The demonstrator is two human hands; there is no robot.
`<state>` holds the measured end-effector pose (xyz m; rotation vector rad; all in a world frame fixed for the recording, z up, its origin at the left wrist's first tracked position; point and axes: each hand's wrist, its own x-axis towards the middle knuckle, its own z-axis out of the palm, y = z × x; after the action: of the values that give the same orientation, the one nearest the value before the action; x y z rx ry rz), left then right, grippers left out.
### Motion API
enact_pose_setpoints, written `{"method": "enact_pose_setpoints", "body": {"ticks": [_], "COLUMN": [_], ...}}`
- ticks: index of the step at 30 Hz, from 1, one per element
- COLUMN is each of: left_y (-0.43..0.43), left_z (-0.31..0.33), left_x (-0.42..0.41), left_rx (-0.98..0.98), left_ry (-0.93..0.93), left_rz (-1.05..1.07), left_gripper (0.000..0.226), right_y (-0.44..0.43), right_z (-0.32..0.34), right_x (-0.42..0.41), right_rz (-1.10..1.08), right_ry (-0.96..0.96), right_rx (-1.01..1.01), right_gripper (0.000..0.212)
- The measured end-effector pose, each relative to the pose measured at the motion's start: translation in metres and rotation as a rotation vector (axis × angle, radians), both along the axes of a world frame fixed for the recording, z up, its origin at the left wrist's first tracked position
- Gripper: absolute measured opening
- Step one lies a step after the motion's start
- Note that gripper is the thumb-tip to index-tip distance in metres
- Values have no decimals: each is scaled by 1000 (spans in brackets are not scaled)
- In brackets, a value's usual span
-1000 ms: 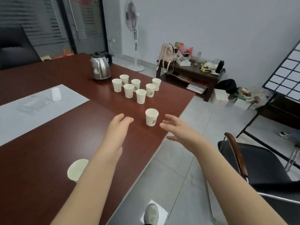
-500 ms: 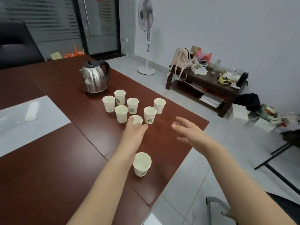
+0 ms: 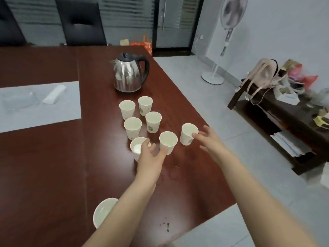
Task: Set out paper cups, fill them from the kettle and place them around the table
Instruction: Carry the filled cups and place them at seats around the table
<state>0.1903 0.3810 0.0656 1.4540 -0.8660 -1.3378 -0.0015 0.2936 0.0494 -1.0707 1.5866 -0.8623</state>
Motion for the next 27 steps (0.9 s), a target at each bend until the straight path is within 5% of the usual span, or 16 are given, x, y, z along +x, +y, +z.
{"method": "enact_pose_setpoints", "body": {"ticks": [3,9,17,21,27], "left_y": [-21,-56,-103,-119,-123], "left_z": [-17,-69,-101,-109,-118], "left_x": [-29,-70,-85,-83,-81], "left_rx": [69,139,110,131,32], "left_ry": [-22,-23,-49,-76,-174], "left_rz": [67,200,346,328,329], "left_gripper": [26,29,62,117,99], "right_y": [-31,-77,-109,-118,-122], "right_z": [-22,-62,-91,-98,-108], "right_x": [-21,-47,-51,-47,-50], "right_rz": [110,183,313,352,404], "right_ry": [98,127,78,48,15], "right_rx": [36,89,51,15,-4], "right_gripper": [88,105,100,92,106]}}
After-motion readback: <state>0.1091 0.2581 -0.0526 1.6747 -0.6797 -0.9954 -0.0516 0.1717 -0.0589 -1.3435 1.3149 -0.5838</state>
